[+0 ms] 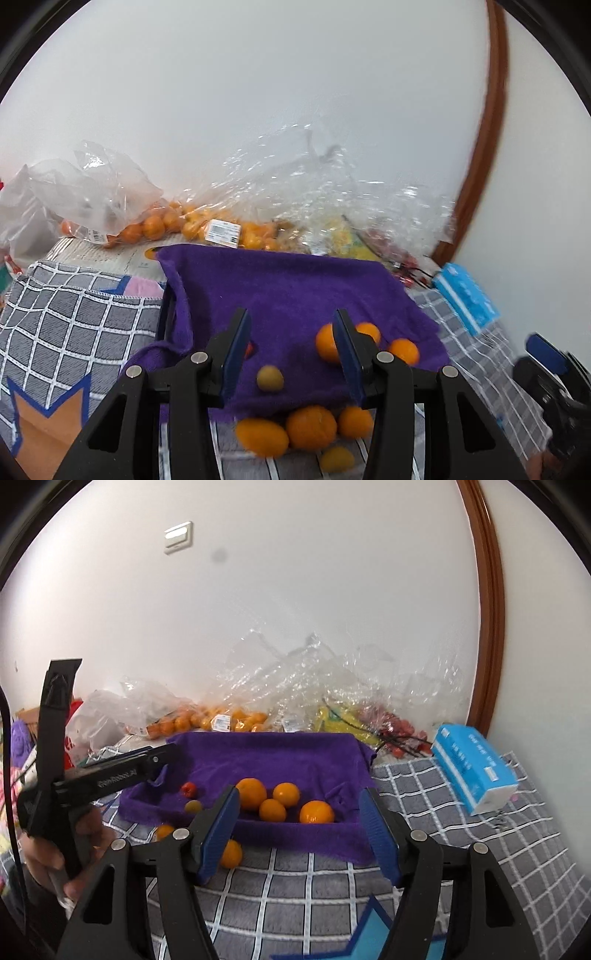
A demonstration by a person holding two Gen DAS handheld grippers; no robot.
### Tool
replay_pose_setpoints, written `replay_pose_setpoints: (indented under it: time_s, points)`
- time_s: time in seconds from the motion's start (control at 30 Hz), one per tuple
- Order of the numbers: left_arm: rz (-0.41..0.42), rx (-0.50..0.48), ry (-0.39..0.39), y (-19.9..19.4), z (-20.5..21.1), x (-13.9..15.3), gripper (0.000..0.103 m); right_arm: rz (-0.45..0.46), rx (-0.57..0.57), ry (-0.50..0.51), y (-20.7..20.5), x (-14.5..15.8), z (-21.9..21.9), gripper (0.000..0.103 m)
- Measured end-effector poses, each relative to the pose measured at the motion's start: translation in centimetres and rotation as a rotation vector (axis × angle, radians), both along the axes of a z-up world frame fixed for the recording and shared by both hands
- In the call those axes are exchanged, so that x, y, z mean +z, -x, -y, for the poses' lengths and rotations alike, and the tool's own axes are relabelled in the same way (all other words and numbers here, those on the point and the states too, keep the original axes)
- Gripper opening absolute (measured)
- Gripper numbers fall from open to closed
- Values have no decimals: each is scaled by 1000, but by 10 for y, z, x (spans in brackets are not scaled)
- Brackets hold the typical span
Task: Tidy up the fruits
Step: 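Withdraw both open tools from the towel back toward the fruit row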
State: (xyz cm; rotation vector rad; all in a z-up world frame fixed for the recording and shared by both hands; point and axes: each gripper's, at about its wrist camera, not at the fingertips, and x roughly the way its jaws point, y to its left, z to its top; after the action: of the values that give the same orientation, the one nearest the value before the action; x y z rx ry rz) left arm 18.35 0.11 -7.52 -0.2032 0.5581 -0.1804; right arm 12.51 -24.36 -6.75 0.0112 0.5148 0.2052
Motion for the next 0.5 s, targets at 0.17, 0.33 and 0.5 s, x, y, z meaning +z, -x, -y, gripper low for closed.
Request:
replay_pose_setpoints:
  time_s: [0.17,0.33,0.5]
  points:
    - [-30,19,-82,26,-17,-8,44,-35,10,-27,6,-17,-14,67]
    - [-112,43,-96,41,-38,-36,44,-143,48,-56,-1,-46,-33,67]
    - [-141,55,-96,51,-54,-58,45,-223,88,-62,-6,-69,-46,55]
